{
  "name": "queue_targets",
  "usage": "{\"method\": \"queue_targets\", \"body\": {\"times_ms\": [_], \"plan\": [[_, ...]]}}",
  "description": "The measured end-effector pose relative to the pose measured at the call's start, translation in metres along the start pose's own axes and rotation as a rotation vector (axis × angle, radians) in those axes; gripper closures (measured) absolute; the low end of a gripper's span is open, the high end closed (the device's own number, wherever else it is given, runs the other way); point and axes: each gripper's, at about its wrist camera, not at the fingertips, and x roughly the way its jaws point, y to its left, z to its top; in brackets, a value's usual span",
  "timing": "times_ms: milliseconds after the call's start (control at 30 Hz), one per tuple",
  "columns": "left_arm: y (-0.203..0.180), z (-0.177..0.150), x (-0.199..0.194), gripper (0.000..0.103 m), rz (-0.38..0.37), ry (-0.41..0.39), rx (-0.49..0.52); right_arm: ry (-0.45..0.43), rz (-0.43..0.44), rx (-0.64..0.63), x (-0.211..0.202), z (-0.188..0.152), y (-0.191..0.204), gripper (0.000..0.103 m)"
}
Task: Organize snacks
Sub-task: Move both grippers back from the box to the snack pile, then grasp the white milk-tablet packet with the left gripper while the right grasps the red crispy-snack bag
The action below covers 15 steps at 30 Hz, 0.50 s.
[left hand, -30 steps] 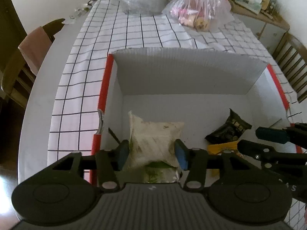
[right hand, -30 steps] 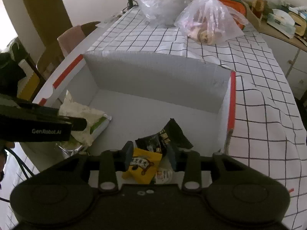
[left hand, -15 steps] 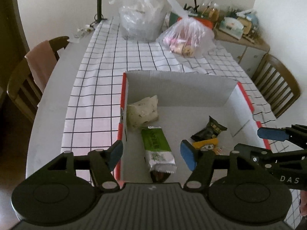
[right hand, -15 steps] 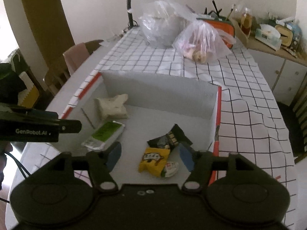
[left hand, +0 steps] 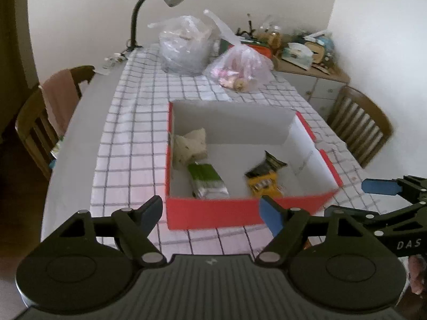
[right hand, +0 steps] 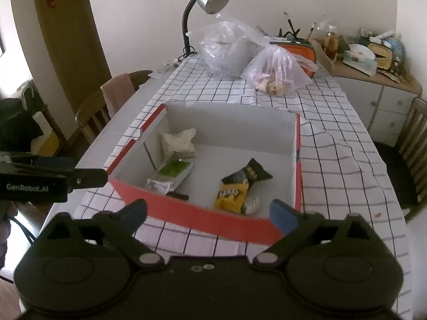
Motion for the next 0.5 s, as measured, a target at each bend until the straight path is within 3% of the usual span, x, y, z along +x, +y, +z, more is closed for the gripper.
{"method": "queue_targets", "body": {"times_ms": [367, 500], "plan": [[0.004, -0.054, -0.017, 0.024, -0.022, 0.048, 0.038, 0.061, -0.036, 0.012, -0.021, -0.075, 0.006, 0.0], [0.006, -0.071, -0.016, 0.024, -0.026, 0.081, 0.048, 0.076, -0.011, -0.028, -0.025, -0.095, 0.011, 0.0]]}}
